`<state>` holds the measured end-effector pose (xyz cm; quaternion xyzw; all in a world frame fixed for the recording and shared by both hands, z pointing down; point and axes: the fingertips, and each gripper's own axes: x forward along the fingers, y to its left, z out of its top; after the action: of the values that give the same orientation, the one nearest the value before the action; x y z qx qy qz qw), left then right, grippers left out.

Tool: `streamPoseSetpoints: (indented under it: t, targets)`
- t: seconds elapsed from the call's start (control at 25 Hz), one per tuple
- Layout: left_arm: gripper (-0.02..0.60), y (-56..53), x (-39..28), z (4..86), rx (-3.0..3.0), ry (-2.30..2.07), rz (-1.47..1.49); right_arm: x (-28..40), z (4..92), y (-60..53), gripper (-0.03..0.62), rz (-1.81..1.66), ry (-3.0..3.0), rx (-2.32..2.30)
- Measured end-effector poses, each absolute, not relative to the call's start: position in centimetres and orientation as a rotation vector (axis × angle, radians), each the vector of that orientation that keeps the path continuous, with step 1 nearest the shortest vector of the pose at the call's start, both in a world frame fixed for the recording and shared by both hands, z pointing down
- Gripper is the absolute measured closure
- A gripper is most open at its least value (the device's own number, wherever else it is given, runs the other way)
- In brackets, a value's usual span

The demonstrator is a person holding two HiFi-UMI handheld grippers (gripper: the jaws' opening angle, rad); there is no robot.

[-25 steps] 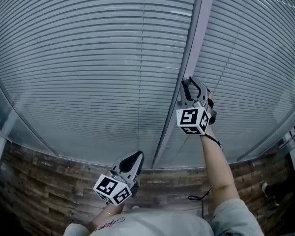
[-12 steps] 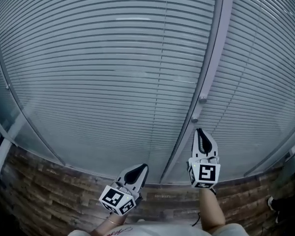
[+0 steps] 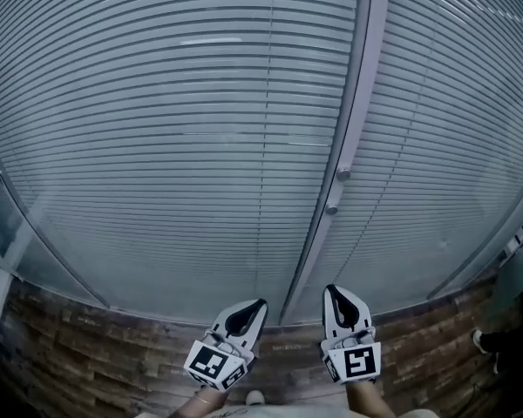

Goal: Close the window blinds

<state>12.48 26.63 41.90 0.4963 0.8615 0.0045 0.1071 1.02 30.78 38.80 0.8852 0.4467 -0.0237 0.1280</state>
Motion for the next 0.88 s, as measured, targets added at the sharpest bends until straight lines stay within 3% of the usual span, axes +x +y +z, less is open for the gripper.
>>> streamPoseSetpoints:
  t: [0.4,0.88]
  targets:
    - [0.563,21.6,7.9,42.8,1.505,2.547,-0.005,-2.7,42.4,24.8,0.576,-0.049,1.269,2.719]
    - [0.563,0.9,0.7,41.3,1.573,2.461,-0.100,-11.3,41.7,4.3,0.576,-0.090,1.269,2.684]
